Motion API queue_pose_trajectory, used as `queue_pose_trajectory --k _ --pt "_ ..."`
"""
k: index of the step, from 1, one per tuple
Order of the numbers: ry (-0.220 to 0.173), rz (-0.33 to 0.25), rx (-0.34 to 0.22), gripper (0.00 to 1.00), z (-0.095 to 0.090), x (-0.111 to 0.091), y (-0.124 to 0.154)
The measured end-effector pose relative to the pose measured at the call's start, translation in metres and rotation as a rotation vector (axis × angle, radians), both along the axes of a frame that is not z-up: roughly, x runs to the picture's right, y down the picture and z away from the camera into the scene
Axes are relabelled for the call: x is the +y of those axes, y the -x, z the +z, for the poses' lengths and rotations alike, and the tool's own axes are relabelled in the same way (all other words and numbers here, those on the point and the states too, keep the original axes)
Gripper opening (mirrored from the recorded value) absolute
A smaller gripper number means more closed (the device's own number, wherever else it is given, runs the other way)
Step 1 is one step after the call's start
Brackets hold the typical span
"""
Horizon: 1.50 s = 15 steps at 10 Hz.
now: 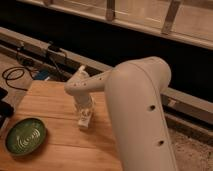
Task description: Place the bottle in the ceramic bowl
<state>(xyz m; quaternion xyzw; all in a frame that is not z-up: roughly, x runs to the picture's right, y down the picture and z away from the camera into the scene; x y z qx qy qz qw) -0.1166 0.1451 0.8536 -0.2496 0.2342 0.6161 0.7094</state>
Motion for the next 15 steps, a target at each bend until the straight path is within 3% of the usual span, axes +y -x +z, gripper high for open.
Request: queue_pose_trajectory --k 2,3,4,9,11,13,15 --pt "0.050 0.002 0.001 0.64 0.015 0.015 0.001" --pt "0.057 0.002 0.001 0.61 0.017 0.017 0.000" --pt "0.050 -0.001 0.001 0.52 0.016 0.017 -0.001" --pt "-0.051 -0.033 -0.033 0.02 -0.013 -0.007 0.008" --pt "-0.097 -0.049 -0.065 0.00 -0.028 -0.025 0.020" --pt "-0.140 -0.099 -0.137 0.00 -0.046 -0.042 0.052" --pt "-0.169 -0.176 -0.230 0.00 -0.068 -0.046 0.093"
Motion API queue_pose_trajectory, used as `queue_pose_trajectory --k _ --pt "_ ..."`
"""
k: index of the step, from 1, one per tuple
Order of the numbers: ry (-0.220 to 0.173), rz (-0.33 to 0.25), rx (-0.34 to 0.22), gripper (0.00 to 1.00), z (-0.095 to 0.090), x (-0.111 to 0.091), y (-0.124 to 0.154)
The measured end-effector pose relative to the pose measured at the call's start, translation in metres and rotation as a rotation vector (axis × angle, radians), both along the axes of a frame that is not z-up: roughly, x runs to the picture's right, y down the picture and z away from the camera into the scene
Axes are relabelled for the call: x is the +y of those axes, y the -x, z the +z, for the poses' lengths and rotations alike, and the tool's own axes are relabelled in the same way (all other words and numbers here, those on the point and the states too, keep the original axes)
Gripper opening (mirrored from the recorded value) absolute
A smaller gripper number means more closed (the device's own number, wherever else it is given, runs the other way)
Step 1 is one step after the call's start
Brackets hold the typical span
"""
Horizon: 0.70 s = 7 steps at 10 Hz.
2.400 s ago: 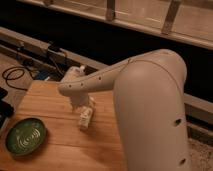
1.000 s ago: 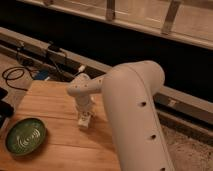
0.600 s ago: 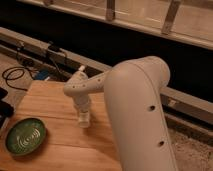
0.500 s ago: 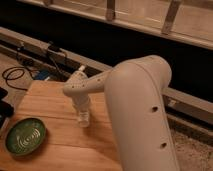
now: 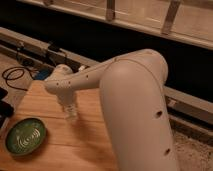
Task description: Place the bottle in the ceramic bowl
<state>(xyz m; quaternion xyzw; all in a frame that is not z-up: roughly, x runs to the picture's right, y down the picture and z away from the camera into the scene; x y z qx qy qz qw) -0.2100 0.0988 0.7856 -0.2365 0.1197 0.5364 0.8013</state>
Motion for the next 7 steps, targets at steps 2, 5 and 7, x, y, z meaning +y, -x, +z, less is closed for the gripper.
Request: queue_pose_trajectory --k 2,5,7 --pt "-0.010 -0.090 -0.099 0.00 -0.025 0.013 0.047" --pt "-0.004 -0.133 -0.138 0.00 -0.037 0.024 0.065" --pt "-0.003 -0.133 -0.143 0.00 -0.037 0.025 0.067"
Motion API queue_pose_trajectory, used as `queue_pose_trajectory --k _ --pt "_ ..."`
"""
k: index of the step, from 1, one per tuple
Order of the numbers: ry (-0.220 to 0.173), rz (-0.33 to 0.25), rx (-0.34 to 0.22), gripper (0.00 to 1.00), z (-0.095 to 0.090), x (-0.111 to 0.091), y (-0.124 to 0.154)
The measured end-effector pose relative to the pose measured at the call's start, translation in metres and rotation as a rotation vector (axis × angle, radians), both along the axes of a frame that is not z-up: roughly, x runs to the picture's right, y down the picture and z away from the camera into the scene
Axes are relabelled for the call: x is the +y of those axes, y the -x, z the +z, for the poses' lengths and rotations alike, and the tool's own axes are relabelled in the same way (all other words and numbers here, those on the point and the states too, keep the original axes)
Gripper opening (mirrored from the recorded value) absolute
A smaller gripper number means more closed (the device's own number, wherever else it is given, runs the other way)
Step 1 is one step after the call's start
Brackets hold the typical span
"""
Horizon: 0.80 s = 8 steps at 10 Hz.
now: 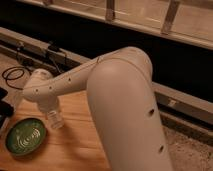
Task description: Place the bottle in the ceramic bowl
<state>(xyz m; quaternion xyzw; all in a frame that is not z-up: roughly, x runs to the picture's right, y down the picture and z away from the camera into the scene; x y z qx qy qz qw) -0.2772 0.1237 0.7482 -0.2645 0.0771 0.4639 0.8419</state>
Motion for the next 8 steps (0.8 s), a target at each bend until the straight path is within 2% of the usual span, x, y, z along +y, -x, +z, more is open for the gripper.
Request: queue_pose_trajectory --k 2,4,6,8 --pt "0.002 0.003 0.004 0.00 0.001 -0.001 -0.003" --pt "-0.001 -0.045 -0.034 0.00 -0.002 0.002 0.009" --pt "-0.008 -0.131 -0.111 0.00 -0.013 0.009 0.048" --pt "-0.012 -0.232 -0.200 0.00 -0.031 0.024 0.096"
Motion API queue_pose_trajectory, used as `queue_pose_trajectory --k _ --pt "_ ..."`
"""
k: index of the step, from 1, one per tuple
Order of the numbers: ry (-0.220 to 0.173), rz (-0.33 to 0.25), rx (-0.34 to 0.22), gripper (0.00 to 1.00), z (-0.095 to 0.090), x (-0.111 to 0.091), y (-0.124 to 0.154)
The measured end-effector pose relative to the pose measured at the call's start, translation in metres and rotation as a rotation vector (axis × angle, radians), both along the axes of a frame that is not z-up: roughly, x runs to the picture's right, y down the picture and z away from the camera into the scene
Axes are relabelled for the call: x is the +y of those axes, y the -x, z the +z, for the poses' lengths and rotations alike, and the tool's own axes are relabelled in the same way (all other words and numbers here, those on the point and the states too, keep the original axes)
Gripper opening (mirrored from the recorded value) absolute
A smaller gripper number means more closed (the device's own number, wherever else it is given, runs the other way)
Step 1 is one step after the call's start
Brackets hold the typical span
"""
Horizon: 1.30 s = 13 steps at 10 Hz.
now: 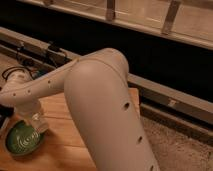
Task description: Place the bottle in the ceramic bowl
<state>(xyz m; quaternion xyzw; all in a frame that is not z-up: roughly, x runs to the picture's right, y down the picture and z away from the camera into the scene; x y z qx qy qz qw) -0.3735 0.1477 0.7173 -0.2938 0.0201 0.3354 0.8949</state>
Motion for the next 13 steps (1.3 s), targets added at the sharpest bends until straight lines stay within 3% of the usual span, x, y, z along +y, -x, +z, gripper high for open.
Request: queue_pose_trajectory --k 1,3,5,11,13 --pt "0.002 -0.057 -0.054 0.00 -0.010 0.010 0.026" --pt "0.012 -0.129 -0.112 0.00 -0.023 0.028 0.053" --pt "0.015 -0.137 -0.116 0.07 -0.024 0.030 0.055" --pt "0.015 -0.136 -0.117 0.70 -0.024 0.030 0.055" --pt "0.015 -0.136 -0.117 0.80 -0.024 0.030 0.055"
